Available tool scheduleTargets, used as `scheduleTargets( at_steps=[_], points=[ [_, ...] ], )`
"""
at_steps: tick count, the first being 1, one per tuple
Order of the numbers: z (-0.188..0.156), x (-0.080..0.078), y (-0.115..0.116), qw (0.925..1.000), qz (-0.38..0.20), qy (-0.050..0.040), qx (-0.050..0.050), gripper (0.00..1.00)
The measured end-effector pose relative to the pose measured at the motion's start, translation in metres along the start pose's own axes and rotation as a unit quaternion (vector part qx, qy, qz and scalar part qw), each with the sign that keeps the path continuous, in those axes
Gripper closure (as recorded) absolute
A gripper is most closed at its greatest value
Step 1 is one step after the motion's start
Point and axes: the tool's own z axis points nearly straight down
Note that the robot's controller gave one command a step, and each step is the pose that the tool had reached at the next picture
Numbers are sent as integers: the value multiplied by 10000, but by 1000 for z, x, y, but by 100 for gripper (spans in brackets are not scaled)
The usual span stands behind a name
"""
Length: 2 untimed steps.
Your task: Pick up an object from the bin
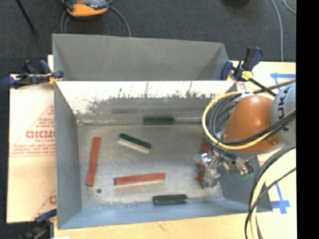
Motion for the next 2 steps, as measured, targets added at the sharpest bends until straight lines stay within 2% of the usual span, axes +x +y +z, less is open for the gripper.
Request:
scheduleTargets(
  at_steps=[1, 2],
  points=[
    [-50, 2, -15, 10000, 57, 56, -37, 100],
    [-105, 21, -42, 10000, 48, 33, -15, 0]
  ],
)
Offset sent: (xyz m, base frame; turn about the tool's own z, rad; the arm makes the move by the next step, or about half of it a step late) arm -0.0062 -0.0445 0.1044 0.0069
